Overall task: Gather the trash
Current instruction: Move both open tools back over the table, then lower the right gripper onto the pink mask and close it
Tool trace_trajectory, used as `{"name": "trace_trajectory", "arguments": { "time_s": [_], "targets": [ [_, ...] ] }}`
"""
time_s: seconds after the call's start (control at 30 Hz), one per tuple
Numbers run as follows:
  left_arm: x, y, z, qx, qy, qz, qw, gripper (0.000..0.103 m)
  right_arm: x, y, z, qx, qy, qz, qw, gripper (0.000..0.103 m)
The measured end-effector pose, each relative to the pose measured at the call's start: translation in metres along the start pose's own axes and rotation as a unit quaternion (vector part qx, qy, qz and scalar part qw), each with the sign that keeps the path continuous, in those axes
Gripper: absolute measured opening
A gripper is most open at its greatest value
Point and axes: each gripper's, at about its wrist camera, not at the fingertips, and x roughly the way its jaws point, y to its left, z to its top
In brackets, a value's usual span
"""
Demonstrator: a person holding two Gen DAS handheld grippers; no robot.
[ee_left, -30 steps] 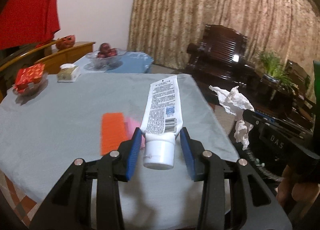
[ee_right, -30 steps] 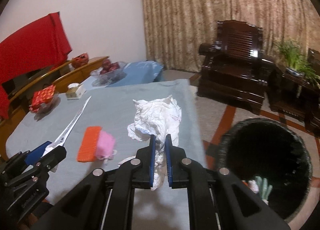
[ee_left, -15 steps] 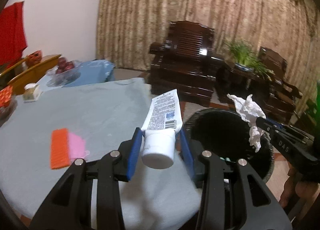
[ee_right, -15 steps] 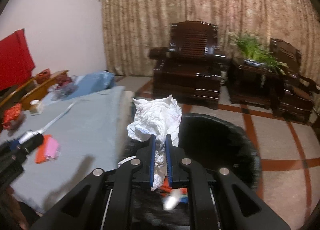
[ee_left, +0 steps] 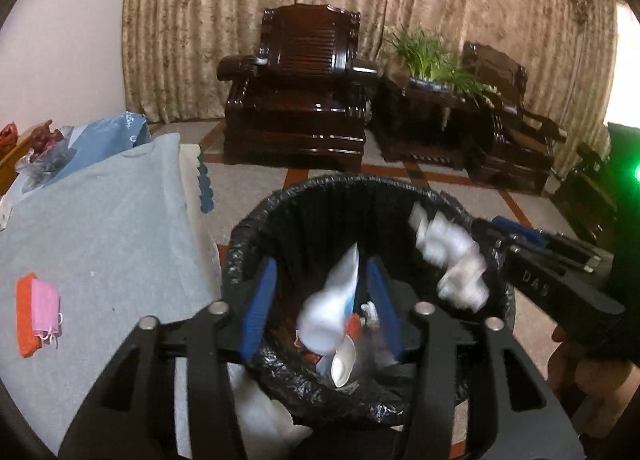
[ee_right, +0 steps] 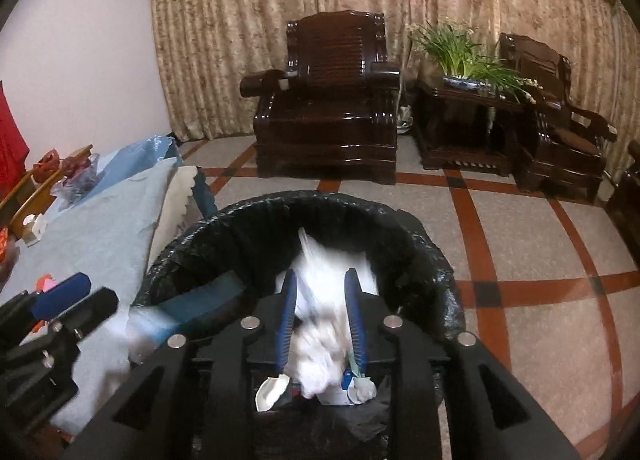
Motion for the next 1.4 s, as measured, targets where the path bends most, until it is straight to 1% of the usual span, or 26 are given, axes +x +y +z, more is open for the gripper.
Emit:
{"name": "trace_trajectory", "arguments": {
  "time_s": [0.1, 0.2, 0.3, 0.4, 0.47, 0.53, 0.6, 0.7, 0.77, 0.93, 1.0, 1.07, 1.23, 1.33, 1.4],
  "targets": [
    [0.001, 0.008, -0.006, -0.004, 0.007, 0.011, 0.9999, 0.052, -0.002, -0.004, -0.004, 0.006, -0.001, -0.003, 1.000, 0.025],
    [-0.008, 0.029, -0.014, -0.014, 0.007, 0.034, 0.9993, 0.055, -0.004, -0.005, -0.006, 0.010, -0.002, -0.006, 1.000, 0.025],
    [-0.024, 0.060, -0.020, -0.042, 0.003, 0.074, 0.9964, 0.060, -0.008, 0.003, -0.006, 0.009, -0.002, -0.009, 1.000, 0.025],
    [-0.042, 0.088, -0.026, -0.075, -0.001, 0.098, 0.9924, 0.061, -0.015, 0.016, -0.005, 0.004, -0.007, -0.002, 1.000, 0.025],
    [-0.054, 0.104, -0.028, -0.086, -0.007, 0.114, 0.9898, 0.062, -0.021, 0.027, -0.003, -0.003, -0.011, 0.002, 1.000, 0.025],
    [-0.069, 0.120, -0.029, -0.100, -0.015, 0.129, 0.9866, 0.064, -0.028, 0.043, -0.001, -0.012, -0.017, 0.009, 1.000, 0.026],
    [-0.087, 0.138, -0.031, -0.114, -0.025, 0.149, 0.9819, 0.067, -0.035, 0.063, 0.000, -0.025, -0.022, 0.017, 0.999, 0.032],
    [-0.113, 0.161, -0.033, -0.127, -0.040, 0.177, 0.9753, 0.071, -0.043, 0.094, 0.000, -0.042, -0.024, 0.037, 0.998, 0.034],
    [-0.133, 0.187, -0.039, -0.144, -0.049, 0.200, 0.9679, 0.073, -0.046, 0.114, 0.000, -0.053, -0.025, 0.049, 0.997, 0.034],
    [-0.165, 0.236, -0.053, -0.177, -0.058, 0.246, 0.9511, 0.075, -0.046, 0.177, -0.009, -0.081, -0.015, 0.091, 0.992, 0.034],
    [-0.173, 0.255, -0.060, -0.189, -0.056, 0.264, 0.9442, 0.076, -0.043, 0.201, -0.015, -0.093, -0.008, 0.106, 0.990, 0.034],
    [-0.181, 0.271, -0.067, -0.199, -0.055, 0.276, 0.9388, 0.077, -0.040, 0.217, -0.018, -0.104, -0.004, 0.116, 0.988, 0.034],
    [-0.195, 0.302, -0.088, -0.203, -0.045, 0.308, 0.9284, 0.080, -0.029, 0.266, -0.034, -0.127, 0.012, 0.141, 0.982, 0.034],
    [-0.196, 0.317, -0.099, -0.205, -0.034, 0.319, 0.9248, 0.080, -0.019, 0.294, -0.045, -0.139, 0.026, 0.157, 0.977, 0.034],
    [-0.193, 0.322, -0.106, -0.206, -0.028, 0.319, 0.9245, 0.080, -0.015, 0.313, -0.054, -0.151, 0.032, 0.169, 0.974, 0.034]
  ]
}}
